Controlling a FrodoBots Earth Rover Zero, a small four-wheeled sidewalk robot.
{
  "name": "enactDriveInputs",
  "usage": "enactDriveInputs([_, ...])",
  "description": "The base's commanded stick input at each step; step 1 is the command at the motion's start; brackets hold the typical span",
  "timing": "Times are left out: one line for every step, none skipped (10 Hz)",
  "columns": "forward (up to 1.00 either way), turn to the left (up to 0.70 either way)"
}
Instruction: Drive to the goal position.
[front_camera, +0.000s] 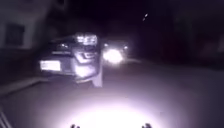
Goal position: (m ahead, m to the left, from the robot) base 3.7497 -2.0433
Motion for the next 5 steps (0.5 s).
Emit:
enactDriveInputs([-0.29,-0.16])
enactDriveInputs([-0.38,-0.12])
enactDriveInputs([-0.47,-0.09])
enactDriveInputs([-0.56,-0.05])
enactDriveInputs([-0.65,-0.02])
